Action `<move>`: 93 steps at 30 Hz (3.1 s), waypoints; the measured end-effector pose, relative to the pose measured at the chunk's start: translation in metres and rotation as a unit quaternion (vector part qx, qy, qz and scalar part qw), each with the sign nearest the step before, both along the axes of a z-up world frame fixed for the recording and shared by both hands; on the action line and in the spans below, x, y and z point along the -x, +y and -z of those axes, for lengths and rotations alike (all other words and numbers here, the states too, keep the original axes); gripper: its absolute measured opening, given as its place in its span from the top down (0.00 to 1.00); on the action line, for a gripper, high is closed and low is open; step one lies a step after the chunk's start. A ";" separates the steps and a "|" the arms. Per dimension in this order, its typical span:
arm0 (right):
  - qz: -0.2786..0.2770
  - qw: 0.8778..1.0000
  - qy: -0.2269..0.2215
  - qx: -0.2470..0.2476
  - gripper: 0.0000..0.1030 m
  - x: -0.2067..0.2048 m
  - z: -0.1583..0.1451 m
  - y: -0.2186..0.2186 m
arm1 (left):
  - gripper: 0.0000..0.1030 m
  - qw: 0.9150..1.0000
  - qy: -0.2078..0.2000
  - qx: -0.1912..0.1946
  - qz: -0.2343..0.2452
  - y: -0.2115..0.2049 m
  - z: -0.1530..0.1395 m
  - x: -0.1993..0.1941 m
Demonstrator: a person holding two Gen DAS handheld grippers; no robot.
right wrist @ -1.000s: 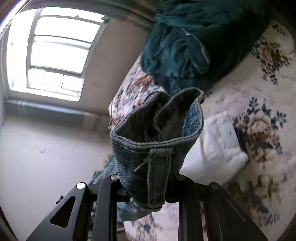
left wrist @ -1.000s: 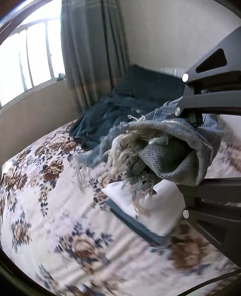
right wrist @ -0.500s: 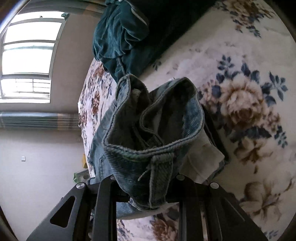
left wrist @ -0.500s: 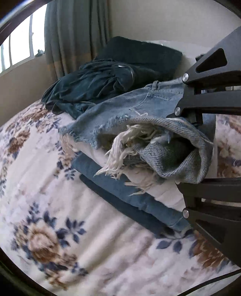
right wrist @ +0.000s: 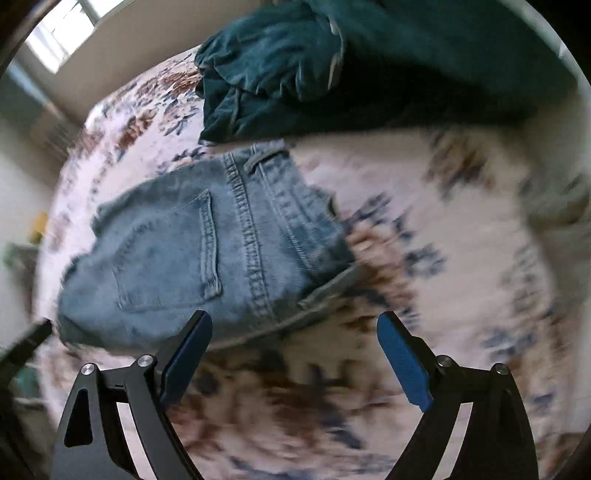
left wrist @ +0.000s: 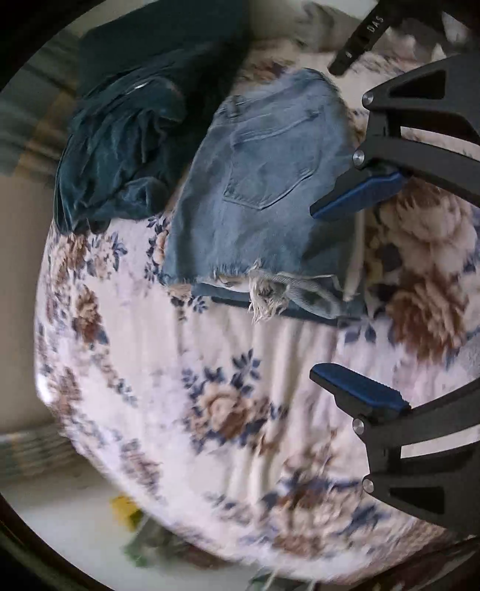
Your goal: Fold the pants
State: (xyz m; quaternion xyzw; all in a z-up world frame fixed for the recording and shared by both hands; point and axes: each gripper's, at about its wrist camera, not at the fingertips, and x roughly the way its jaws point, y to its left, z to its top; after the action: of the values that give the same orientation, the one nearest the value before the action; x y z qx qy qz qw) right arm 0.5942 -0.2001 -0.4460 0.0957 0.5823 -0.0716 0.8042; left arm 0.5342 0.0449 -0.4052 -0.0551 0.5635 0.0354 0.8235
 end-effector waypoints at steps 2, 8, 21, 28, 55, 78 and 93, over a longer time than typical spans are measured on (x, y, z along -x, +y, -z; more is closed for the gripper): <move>-0.006 0.999 -0.012 0.030 0.10 0.015 -0.023 0.006 | 0.24 1.000 0.000 -0.026 0.010 -0.009 -0.010 0.011; -0.013 0.997 -0.056 0.060 0.10 0.062 -0.094 0.007 | 0.24 0.998 -0.026 -0.053 0.012 -0.028 -0.059 0.054; -0.060 0.987 -0.133 0.070 0.10 0.231 -0.263 0.015 | 0.24 0.991 -0.127 -0.049 -0.005 -0.047 -0.210 0.210; -0.088 0.976 -0.186 0.074 0.10 0.326 -0.360 0.031 | 0.24 0.986 -0.161 -0.049 -0.004 -0.043 -0.279 0.287; -0.099 0.958 -0.262 0.067 0.02 0.477 -0.481 0.058 | 0.00 0.968 -0.245 -0.049 0.013 -0.038 -0.364 0.410; -0.067 0.969 -0.221 0.092 0.02 0.362 -0.398 0.049 | 0.00 0.975 -0.206 -0.085 0.003 -0.043 -0.303 0.330; -0.069 0.970 -0.219 0.084 0.02 0.347 -0.386 0.054 | 0.00 0.975 -0.205 -0.088 0.004 -0.046 -0.300 0.321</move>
State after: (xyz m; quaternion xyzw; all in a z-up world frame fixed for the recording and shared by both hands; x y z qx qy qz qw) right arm 0.2473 -0.1456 -0.0600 0.0009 0.3893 -0.0418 0.9202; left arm 0.2135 -0.0014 -0.1057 0.0142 0.3774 0.0692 0.9233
